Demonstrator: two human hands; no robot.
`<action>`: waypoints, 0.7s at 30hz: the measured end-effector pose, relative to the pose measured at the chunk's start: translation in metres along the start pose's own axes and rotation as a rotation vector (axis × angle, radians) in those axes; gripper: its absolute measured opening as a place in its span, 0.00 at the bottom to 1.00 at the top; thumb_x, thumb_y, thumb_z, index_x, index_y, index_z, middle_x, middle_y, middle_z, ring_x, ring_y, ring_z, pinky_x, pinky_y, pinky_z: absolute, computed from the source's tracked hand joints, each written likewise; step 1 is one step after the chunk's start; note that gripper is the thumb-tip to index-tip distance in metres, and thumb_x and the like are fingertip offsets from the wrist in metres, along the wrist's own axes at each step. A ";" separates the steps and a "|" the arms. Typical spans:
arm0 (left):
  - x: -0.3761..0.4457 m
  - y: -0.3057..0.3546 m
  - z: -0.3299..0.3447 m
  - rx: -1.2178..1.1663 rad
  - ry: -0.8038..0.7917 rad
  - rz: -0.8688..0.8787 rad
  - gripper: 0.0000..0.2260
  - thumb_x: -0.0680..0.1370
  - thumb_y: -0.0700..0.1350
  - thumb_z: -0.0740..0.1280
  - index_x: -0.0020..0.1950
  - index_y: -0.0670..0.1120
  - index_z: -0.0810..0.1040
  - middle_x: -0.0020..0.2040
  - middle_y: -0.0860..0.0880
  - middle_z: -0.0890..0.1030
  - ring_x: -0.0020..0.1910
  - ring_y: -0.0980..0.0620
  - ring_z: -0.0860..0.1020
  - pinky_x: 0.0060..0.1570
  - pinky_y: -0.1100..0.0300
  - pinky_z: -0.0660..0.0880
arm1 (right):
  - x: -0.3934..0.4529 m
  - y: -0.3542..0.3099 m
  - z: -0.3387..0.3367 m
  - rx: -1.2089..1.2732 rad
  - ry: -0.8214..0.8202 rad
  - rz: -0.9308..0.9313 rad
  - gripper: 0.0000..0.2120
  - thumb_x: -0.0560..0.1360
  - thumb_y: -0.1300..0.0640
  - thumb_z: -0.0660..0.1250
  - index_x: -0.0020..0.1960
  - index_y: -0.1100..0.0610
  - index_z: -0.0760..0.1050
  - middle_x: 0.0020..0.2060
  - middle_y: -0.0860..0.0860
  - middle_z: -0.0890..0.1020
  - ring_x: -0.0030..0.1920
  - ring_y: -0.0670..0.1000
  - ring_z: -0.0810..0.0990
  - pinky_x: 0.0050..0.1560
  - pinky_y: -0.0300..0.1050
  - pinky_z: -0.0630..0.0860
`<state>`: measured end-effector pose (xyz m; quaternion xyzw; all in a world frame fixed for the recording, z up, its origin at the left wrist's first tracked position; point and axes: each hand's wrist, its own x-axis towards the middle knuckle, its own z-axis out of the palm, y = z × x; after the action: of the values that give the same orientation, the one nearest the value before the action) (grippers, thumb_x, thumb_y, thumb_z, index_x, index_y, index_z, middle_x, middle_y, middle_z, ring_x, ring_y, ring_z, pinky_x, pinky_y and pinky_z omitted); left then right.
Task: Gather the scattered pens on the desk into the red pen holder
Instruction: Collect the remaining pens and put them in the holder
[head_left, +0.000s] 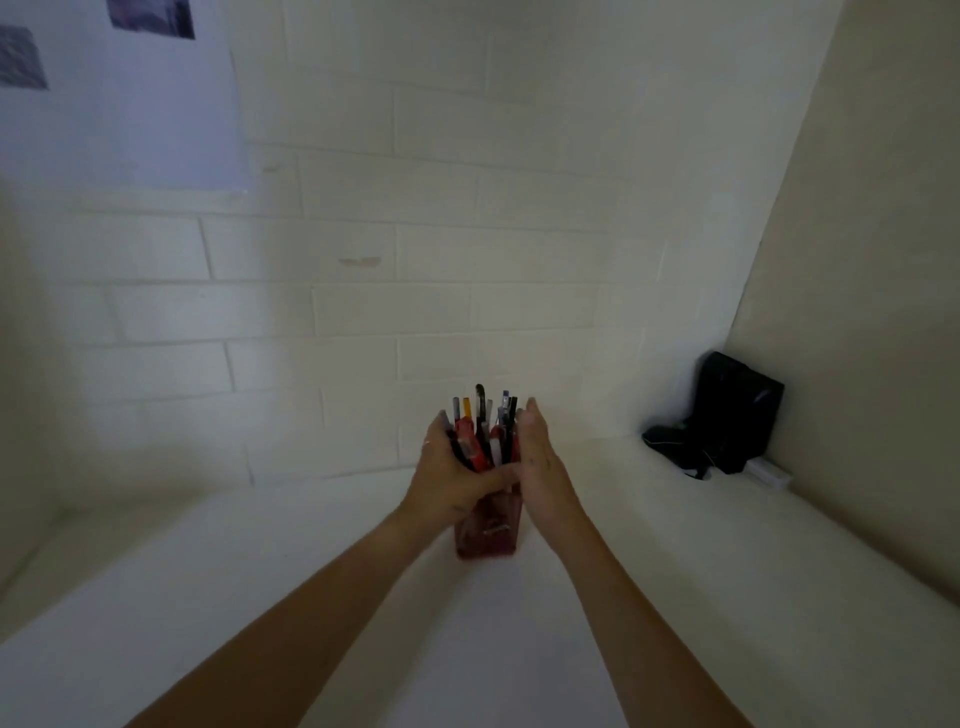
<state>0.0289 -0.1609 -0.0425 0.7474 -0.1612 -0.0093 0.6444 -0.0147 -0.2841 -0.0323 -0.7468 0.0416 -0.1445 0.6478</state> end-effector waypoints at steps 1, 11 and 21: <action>0.008 0.003 -0.004 -0.021 -0.078 -0.008 0.42 0.56 0.56 0.84 0.63 0.48 0.69 0.56 0.48 0.83 0.55 0.52 0.83 0.59 0.44 0.79 | 0.006 -0.001 0.000 0.021 -0.031 0.035 0.38 0.72 0.22 0.48 0.75 0.39 0.64 0.73 0.46 0.72 0.72 0.47 0.71 0.75 0.52 0.65; 0.017 -0.004 0.001 -0.031 -0.022 0.108 0.28 0.61 0.50 0.81 0.57 0.50 0.74 0.49 0.49 0.84 0.48 0.48 0.85 0.52 0.43 0.81 | 0.010 -0.002 0.011 0.204 -0.033 -0.078 0.22 0.79 0.37 0.58 0.60 0.53 0.75 0.53 0.52 0.84 0.52 0.47 0.84 0.49 0.39 0.80; 0.019 -0.012 0.006 0.034 0.017 0.145 0.27 0.66 0.42 0.80 0.57 0.53 0.70 0.46 0.53 0.83 0.44 0.57 0.84 0.43 0.59 0.82 | 0.013 0.004 0.022 0.073 0.076 -0.151 0.13 0.84 0.48 0.52 0.52 0.43 0.76 0.49 0.48 0.78 0.47 0.32 0.79 0.45 0.26 0.73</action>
<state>0.0485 -0.1704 -0.0518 0.7446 -0.2094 0.0464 0.6321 0.0044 -0.2667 -0.0368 -0.7178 0.0043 -0.2226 0.6597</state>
